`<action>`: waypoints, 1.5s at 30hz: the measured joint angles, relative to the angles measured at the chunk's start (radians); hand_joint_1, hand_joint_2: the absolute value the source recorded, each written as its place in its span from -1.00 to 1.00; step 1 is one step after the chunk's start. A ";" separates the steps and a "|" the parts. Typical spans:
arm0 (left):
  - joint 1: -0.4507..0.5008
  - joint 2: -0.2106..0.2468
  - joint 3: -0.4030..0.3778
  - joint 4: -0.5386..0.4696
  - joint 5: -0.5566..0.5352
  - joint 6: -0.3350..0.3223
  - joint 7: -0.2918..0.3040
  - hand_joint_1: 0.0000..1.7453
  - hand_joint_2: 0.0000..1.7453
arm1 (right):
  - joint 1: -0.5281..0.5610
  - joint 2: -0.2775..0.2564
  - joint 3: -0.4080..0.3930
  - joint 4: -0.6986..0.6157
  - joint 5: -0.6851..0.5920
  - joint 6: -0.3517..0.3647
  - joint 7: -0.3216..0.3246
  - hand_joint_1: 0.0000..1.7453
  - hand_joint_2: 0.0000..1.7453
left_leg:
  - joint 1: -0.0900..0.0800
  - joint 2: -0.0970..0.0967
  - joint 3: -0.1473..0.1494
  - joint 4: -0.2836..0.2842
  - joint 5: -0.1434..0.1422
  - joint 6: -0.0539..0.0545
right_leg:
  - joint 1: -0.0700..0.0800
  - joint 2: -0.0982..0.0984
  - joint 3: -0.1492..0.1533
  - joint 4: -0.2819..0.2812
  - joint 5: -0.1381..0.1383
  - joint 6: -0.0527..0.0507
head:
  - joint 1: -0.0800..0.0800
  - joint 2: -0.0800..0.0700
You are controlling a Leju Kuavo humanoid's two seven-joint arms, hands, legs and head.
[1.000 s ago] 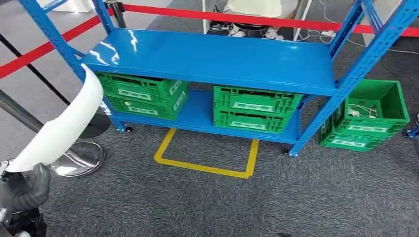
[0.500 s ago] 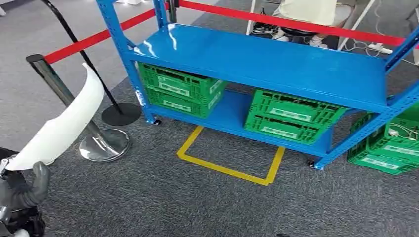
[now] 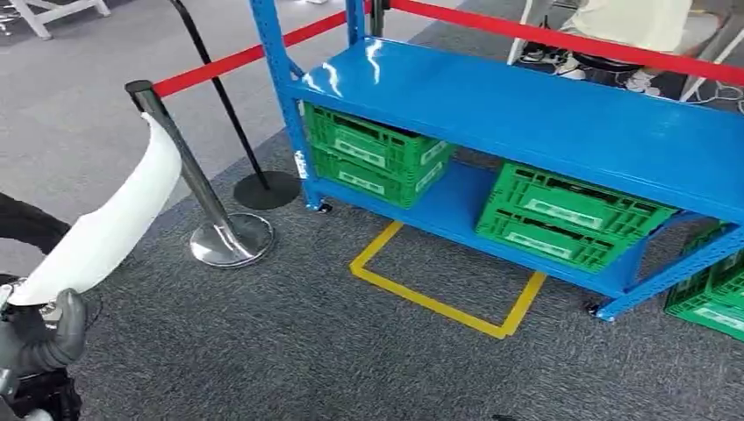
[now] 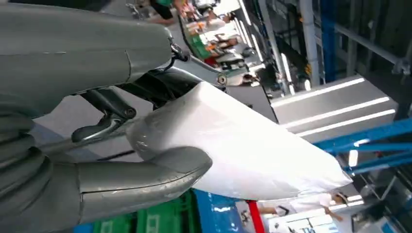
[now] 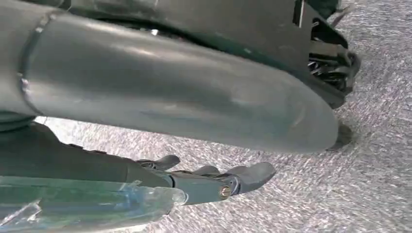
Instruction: Take the parts from the cabinet and place them on the table.
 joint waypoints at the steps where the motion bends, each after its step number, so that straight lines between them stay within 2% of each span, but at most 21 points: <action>1: -0.002 0.000 0.000 0.000 0.001 0.000 0.000 1.00 1.00 | 0.000 0.000 0.000 0.000 0.000 0.000 0.000 -1.00 -1.00 | -0.002 0.063 0.032 -0.058 0.002 -0.005 | 0.013 -0.007 0.000 0.006 -0.006 0.009 | -0.005 0.000; 2: -0.003 0.000 0.000 0.000 0.002 -0.002 -0.001 1.00 1.00 | 0.000 0.000 0.000 0.000 0.002 0.000 0.000 -1.00 -1.00 | -0.003 0.041 0.029 -0.060 0.002 0.017 | 0.014 -0.013 -0.007 0.013 -0.011 0.014 | -0.005 0.000; 5: 0.009 0.000 0.005 0.000 0.003 -0.015 -0.002 1.00 1.00 | -0.001 0.000 0.001 0.000 0.005 -0.004 -0.001 -1.00 -1.00 | -0.008 0.008 0.023 -0.060 0.002 0.040 | 0.011 -0.045 0.009 0.008 -0.014 0.024 | 0.007 0.000; 8: 0.005 -0.003 0.009 0.000 0.003 -0.034 -0.002 1.00 1.00 | -0.003 0.000 0.000 0.000 -0.029 -0.018 -0.018 -1.00 -1.00 | -0.003 -0.020 0.021 -0.063 0.008 0.060 | 0.003 0.053 -0.036 0.108 -0.086 0.038 | 0.012 0.000; 11: 0.003 -0.005 0.014 0.000 0.012 -0.056 -0.006 1.00 1.00 | -0.002 0.000 -0.016 0.000 -0.067 -0.023 -0.041 -1.00 -1.00 | -0.009 -0.055 0.016 -0.062 0.012 0.066 | 0.003 0.069 -0.148 0.335 -0.171 0.037 | 0.011 0.000; 13: -0.008 -0.006 0.022 0.006 0.013 -0.080 -0.009 1.00 1.00 | -0.002 -0.002 -0.019 0.000 -0.072 -0.027 -0.048 -1.00 -1.00 | -0.009 -0.082 0.016 -0.061 0.013 0.066 | 0.003 0.070 -0.133 0.288 -0.117 0.032 | 0.012 0.000; 15: -0.028 -0.011 0.025 0.012 0.012 -0.092 -0.013 1.00 1.00 | -0.004 -0.005 -0.020 0.000 -0.074 -0.029 -0.051 -1.00 -1.00 | -0.008 -0.108 0.018 -0.061 0.015 0.063 | 0.002 0.093 -0.049 0.104 -0.019 0.023 | 0.012 0.000; 16: -0.037 -0.015 0.026 0.015 0.011 -0.095 -0.015 1.00 1.00 | -0.005 -0.008 -0.022 0.000 -0.076 -0.031 -0.052 -1.00 -1.00 | -0.005 -0.116 0.016 -0.061 0.017 0.060 | 0.000 0.138 -0.021 0.037 -0.008 0.020 | 0.012 0.000; 17: -0.046 -0.017 0.027 0.018 0.011 -0.095 -0.016 1.00 1.00 | -0.006 -0.008 -0.025 0.000 -0.077 -0.031 -0.053 -1.00 -1.00 | -0.010 -0.126 0.010 -0.056 0.018 0.053 | -0.004 0.149 -0.014 0.016 -0.015 0.021 | 0.011 0.000; 20: -0.057 -0.023 0.027 0.026 0.010 -0.098 -0.017 1.00 1.00 | -0.007 -0.010 -0.034 0.000 -0.082 -0.032 -0.053 -1.00 -1.00 | 0.000 -0.152 0.001 -0.068 0.034 0.029 | 0.007 0.125 -0.011 0.022 -0.007 0.012 | 0.011 0.000; 21: -0.057 -0.024 0.026 0.027 0.009 -0.097 -0.018 1.00 1.00 | -0.007 -0.010 -0.035 0.000 -0.083 -0.032 -0.053 -1.00 -1.00 | 0.000 -0.155 -0.002 -0.066 0.034 0.025 | -0.001 0.114 -0.009 0.009 0.002 0.004 | 0.010 0.000; 23: -0.065 -0.024 0.025 0.029 0.009 -0.097 -0.021 1.00 1.00 | -0.008 -0.011 -0.035 0.000 -0.085 -0.032 -0.054 -1.00 -1.00 | -0.007 -0.070 -0.034 0.001 -0.020 0.020 | 0.000 0.094 -0.008 0.003 0.008 -0.008 | 0.003 0.000; 24: -0.069 -0.024 0.025 0.030 0.009 -0.095 -0.022 1.00 1.00 | -0.006 -0.011 -0.036 0.000 -0.085 -0.032 -0.054 -1.00 -1.00 | -0.006 -0.054 -0.071 0.081 -0.063 0.015 | 0.001 0.081 -0.010 0.003 0.009 -0.008 | 0.004 0.000; 27: -0.066 -0.025 0.026 0.034 0.011 -0.092 -0.024 1.00 1.00 | -0.003 -0.012 -0.036 0.000 -0.083 -0.034 -0.052 -1.00 -1.00 | -0.005 -0.047 -0.146 0.245 -0.114 0.008 | 0.002 0.044 -0.013 0.003 0.008 -0.009 | 0.003 0.000; 30: -0.060 -0.028 0.027 0.034 0.011 -0.086 -0.027 1.00 1.00 | -0.004 -0.012 -0.036 0.000 -0.078 -0.039 -0.038 -1.00 -1.00 | -0.003 -0.024 -0.041 0.059 -0.010 0.008 | 0.001 0.011 -0.009 0.003 0.005 -0.004 | 0.003 0.000; 32: -0.059 -0.031 0.029 0.034 0.002 -0.080 -0.032 1.00 1.00 | -0.003 -0.013 -0.037 0.000 -0.070 -0.042 -0.040 -1.00 -1.00 | -0.009 0.040 0.029 -0.073 0.008 0.009 | 0.015 -0.005 -0.011 0.017 -0.006 0.010 | -0.001 0.000; 36: -0.040 -0.034 0.036 0.034 0.005 -0.078 -0.050 1.00 1.00 | -0.004 -0.013 -0.036 0.000 -0.061 -0.048 -0.043 -1.00 -1.00 | -0.011 -0.006 0.017 -0.066 0.013 0.050 | 0.010 -0.040 -0.002 0.010 -0.009 0.028 | 0.005 0.000; 38: -0.042 -0.039 0.040 0.034 0.012 -0.087 -0.053 1.00 1.00 | -0.002 -0.016 -0.037 0.000 -0.063 -0.059 -0.037 -1.00 -1.00 | -0.006 -0.023 0.017 -0.067 0.017 0.062 | 0.004 0.038 -0.030 0.071 -0.056 0.040 | 0.013 0.000; 41: -0.040 -0.048 0.043 0.039 0.012 -0.094 -0.053 1.00 1.00 | 0.008 -0.021 -0.037 0.000 -0.070 -0.066 -0.003 -1.00 -1.00 | -0.009 -0.054 0.013 -0.067 0.019 0.069 | 0.003 0.069 -0.144 0.309 -0.157 0.042 | 0.014 0.000; 43: -0.039 -0.053 0.047 0.045 0.011 -0.103 -0.053 1.00 1.00 | 0.018 -0.024 -0.041 0.000 -0.074 -0.073 0.021 -1.00 -1.00 | -0.010 -0.079 0.013 -0.066 0.019 0.070 | 0.003 0.070 -0.160 0.325 -0.136 0.039 | 0.015 0.000; 45: -0.039 -0.056 0.050 0.048 0.012 -0.114 -0.053 1.00 1.00 | 0.021 -0.026 -0.046 0.000 -0.076 -0.081 0.052 -1.00 -1.00 | -0.009 -0.105 0.015 -0.066 0.022 0.066 | 0.003 0.081 -0.091 0.171 -0.044 0.032 | 0.015 0.000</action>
